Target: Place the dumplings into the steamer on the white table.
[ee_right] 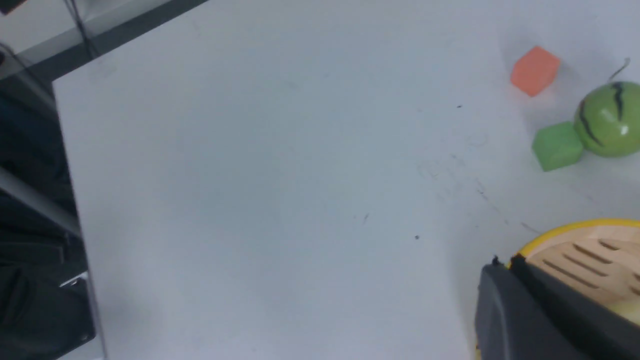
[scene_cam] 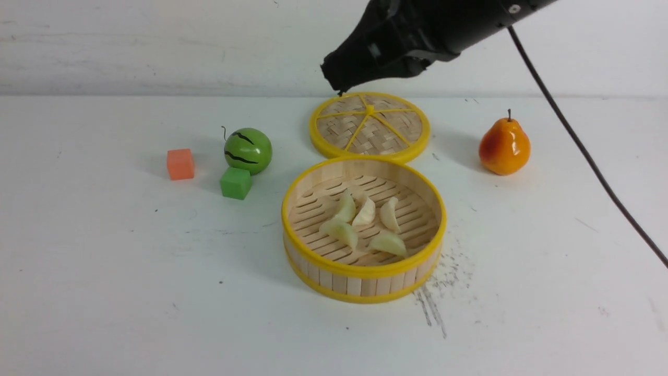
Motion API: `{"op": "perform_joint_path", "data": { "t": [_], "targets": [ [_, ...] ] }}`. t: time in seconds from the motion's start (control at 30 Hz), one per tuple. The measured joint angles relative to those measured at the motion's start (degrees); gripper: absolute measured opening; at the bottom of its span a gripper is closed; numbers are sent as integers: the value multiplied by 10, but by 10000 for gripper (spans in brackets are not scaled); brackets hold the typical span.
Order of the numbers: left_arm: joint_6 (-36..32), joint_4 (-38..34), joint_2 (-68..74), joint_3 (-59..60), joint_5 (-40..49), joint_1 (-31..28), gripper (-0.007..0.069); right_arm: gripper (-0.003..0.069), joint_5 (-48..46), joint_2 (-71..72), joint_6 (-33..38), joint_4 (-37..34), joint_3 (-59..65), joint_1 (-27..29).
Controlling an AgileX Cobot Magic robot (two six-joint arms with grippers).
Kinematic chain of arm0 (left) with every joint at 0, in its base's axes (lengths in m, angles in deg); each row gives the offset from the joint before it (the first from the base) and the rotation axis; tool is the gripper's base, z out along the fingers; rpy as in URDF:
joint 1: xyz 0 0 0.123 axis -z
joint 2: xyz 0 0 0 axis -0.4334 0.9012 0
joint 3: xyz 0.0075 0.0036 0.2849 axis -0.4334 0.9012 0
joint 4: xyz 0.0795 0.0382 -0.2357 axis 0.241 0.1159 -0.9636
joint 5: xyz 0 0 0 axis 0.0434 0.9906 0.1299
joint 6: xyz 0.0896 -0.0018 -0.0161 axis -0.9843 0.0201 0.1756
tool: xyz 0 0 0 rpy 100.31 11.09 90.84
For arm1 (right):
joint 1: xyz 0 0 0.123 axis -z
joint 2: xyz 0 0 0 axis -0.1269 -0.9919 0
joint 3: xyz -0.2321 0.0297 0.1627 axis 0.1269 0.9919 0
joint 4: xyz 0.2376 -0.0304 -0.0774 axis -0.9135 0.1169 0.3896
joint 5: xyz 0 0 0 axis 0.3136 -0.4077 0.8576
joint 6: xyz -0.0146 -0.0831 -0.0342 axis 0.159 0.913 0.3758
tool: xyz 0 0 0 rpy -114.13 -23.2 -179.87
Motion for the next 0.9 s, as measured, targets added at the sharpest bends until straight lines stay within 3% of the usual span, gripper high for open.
{"op": "perform_joint_path", "data": {
  "t": [0.27, 0.53, 0.9],
  "targets": [
    [1, -1, 0, 1, 0, 0, 27, -4, 218, 210, 8, 56, 246, 0],
    [1, -2, 0, 1, 0, 0, 31, -4, 379, 413, 9, 71, 456, 0],
    [1, -2, 0, 1, 0, 0, 36, 2, 396, 529, 9, 69, 554, 0]
  ]
}}
